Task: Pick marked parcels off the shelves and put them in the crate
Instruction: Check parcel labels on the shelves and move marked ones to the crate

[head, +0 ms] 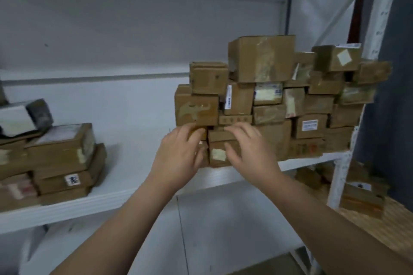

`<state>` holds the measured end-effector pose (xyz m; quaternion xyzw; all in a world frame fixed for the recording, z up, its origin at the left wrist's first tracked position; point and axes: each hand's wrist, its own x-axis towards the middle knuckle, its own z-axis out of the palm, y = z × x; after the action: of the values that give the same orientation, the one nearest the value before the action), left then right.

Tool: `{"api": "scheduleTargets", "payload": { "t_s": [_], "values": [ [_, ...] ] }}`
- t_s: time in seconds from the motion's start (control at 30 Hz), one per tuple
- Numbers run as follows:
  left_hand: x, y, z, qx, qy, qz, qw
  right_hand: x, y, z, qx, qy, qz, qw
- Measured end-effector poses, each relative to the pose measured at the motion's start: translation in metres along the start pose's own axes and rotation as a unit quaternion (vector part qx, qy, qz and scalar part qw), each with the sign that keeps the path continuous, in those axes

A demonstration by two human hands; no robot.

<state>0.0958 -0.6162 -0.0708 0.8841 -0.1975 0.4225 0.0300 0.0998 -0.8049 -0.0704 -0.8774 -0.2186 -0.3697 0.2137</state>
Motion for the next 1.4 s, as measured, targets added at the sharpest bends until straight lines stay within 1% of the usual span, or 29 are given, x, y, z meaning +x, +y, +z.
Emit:
{"api": "scheduleTargets", "payload": {
  "t_s": [0.13,0.3,0.4,0.5,0.6,0.67,0.8,0.87,0.93,0.97,1.03,1.07,1.1,1.17,1.27,1.33,1.4],
  "values": [
    [0.035,-0.044,-0.001,0.022,0.015,0.003,1.000,0.046,-0.015,0.027,-0.011,0.001,0.023,1.000],
    [0.110,-0.073,0.006,0.040,0.000,-0.007,0.999,0.108,-0.004,0.020,-0.034,0.052,0.061,0.996],
    [0.147,-0.080,0.014,0.034,-0.015,-0.032,0.999,0.136,0.002,0.015,-0.012,0.060,0.069,0.996],
    [0.170,-0.087,0.023,-0.019,-0.048,-0.068,0.996,0.153,0.004,0.014,0.040,0.051,0.102,0.993],
    [0.176,-0.093,0.030,-0.034,-0.065,-0.062,0.995,0.162,0.008,0.021,0.113,0.050,0.135,0.983],
    [0.173,-0.091,0.032,-0.064,-0.044,-0.057,0.995,0.163,0.010,0.026,0.156,0.045,0.147,0.976],
    [0.158,-0.086,0.033,-0.140,0.042,-0.054,0.988,0.162,0.012,0.029,0.261,0.070,0.164,0.949],
    [0.145,-0.081,0.031,-0.209,0.075,-0.083,0.972,0.158,0.010,0.029,0.294,0.093,0.160,0.938],
    [0.131,-0.072,0.026,-0.296,0.081,-0.127,0.943,0.155,0.006,0.029,0.315,0.114,0.138,0.932],
    [0.126,-0.069,0.023,-0.347,0.082,-0.151,0.922,0.153,0.002,0.030,0.325,0.121,0.121,0.930],
    [0.121,-0.069,0.018,-0.456,0.080,-0.190,0.866,0.150,-0.006,0.033,0.342,0.124,0.075,0.928],
    [0.121,-0.070,0.015,-0.493,0.077,-0.206,0.842,0.147,-0.012,0.035,0.352,0.116,0.055,0.927],
    [0.120,-0.071,0.013,-0.510,0.073,-0.221,0.828,0.145,-0.019,0.036,0.365,0.101,0.040,0.925],
    [0.118,-0.074,0.004,-0.502,0.063,-0.257,0.823,0.142,-0.031,0.038,0.380,0.074,0.016,0.922],
    [0.108,-0.084,-0.005,-0.497,0.057,-0.286,0.817,0.139,-0.046,0.041,0.379,0.100,-0.020,0.920],
    [0.099,-0.094,-0.009,-0.538,0.069,-0.291,0.788,0.138,-0.056,0.040,0.405,0.128,-0.020,0.905],
    [0.090,-0.101,-0.015,-0.584,0.083,-0.282,0.757,0.138,-0.069,0.037,0.462,0.120,0.011,0.879]
  ]
}}
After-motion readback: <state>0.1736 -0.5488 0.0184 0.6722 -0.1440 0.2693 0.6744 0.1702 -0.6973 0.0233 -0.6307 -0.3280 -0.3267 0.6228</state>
